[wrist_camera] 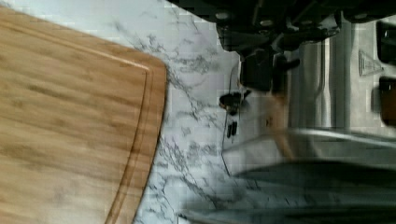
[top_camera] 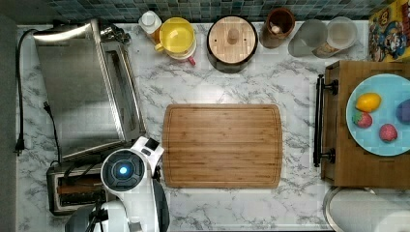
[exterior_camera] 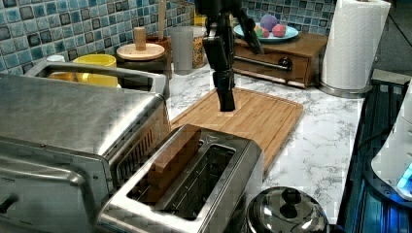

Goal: Turn on the toaster.

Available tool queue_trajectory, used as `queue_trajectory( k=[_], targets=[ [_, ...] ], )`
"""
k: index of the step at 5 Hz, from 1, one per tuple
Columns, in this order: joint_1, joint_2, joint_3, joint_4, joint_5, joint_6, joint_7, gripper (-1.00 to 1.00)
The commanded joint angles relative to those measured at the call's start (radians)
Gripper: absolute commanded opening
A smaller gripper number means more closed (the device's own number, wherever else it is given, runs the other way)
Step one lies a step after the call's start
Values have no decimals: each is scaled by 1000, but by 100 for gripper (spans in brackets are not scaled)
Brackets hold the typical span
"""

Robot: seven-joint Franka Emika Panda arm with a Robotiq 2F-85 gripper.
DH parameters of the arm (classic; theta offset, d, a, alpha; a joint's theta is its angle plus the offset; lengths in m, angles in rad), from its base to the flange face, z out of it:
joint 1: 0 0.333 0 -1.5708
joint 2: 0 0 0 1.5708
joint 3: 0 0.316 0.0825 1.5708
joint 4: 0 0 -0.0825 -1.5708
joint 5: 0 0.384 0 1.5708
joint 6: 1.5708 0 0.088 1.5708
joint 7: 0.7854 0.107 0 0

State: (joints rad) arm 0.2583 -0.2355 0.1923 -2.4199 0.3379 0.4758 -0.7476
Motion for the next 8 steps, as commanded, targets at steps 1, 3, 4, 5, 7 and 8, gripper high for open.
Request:
queue_trajectory(
  k=[1, 3, 4, 5, 7, 8],
  targets=[
    [22, 51, 24, 1, 33, 38, 87, -100],
    [28, 76, 26, 15, 79, 21, 46, -100],
    [13, 112, 50, 7, 9, 37, 104, -100],
    [7, 128, 48, -14, -22, 65, 130, -100],
    [12, 175, 47, -73, -36, 90, 148, -100],
    [32, 209, 70, -112, -18, 96, 115, -100]
  ],
)
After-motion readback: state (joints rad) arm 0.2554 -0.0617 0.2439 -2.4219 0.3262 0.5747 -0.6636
